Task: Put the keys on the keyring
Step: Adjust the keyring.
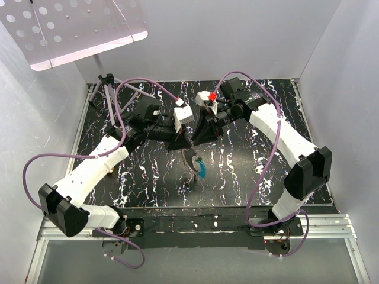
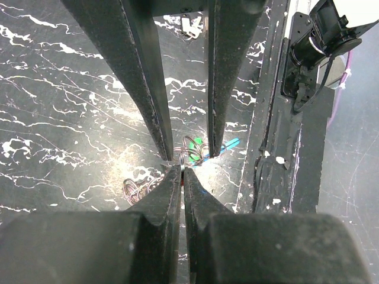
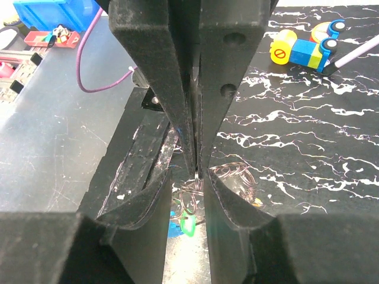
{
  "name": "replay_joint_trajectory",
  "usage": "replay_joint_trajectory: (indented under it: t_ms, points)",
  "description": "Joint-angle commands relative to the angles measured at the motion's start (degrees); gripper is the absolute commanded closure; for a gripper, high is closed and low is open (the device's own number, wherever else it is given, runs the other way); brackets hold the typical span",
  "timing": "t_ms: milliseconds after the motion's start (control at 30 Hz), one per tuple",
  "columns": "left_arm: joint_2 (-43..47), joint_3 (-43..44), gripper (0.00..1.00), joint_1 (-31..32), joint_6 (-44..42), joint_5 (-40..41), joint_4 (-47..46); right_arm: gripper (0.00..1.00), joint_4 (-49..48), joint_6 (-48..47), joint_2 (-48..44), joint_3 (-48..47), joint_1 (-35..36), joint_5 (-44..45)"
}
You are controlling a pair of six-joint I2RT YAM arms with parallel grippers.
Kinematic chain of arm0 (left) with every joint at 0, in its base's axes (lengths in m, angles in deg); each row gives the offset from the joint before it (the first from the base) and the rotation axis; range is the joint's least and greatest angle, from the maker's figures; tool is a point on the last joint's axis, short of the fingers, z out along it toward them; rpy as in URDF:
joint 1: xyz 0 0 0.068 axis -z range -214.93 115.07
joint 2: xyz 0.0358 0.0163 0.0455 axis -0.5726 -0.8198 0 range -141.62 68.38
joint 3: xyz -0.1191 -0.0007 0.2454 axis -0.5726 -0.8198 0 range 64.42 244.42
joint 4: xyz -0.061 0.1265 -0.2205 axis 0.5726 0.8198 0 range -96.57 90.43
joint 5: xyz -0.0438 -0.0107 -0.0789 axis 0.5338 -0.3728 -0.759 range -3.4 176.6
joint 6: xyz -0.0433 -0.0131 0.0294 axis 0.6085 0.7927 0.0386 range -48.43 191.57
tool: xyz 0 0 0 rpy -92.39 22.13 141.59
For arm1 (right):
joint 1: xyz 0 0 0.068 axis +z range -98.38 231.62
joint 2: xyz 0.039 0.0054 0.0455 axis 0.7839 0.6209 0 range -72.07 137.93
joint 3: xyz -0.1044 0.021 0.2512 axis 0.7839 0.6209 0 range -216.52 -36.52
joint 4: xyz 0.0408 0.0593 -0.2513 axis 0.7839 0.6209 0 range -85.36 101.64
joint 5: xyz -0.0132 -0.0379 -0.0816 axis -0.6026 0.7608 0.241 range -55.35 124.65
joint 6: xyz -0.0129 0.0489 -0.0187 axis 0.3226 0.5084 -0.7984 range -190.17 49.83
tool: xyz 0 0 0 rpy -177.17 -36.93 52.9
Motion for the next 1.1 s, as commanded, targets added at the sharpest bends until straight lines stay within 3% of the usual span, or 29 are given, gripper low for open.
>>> replay_joint_trajectory:
  t_ms: [0,600,867,1067]
  points:
    - [2.48,0.21,1.0,0.0,0.61,-1.89,-2.62,0.65,-1.64,0.96,-1.55,-0.05,0.14,-1.51]
    - [3.27,-0.4,1.0,0.09,1.14,-2.06,-3.41,0.7,-3.58,1.49,-1.02,2.85,0.58,1.22]
    - [3.27,-0.32,1.0,0.09,1.22,-1.89,-3.58,0.91,-1.21,-1.93,-0.58,2.59,1.37,2.36]
    - [3.35,-0.49,1.0,0.09,1.31,-2.06,-3.84,0.83,0.2,-4.22,-0.76,3.29,1.54,3.59]
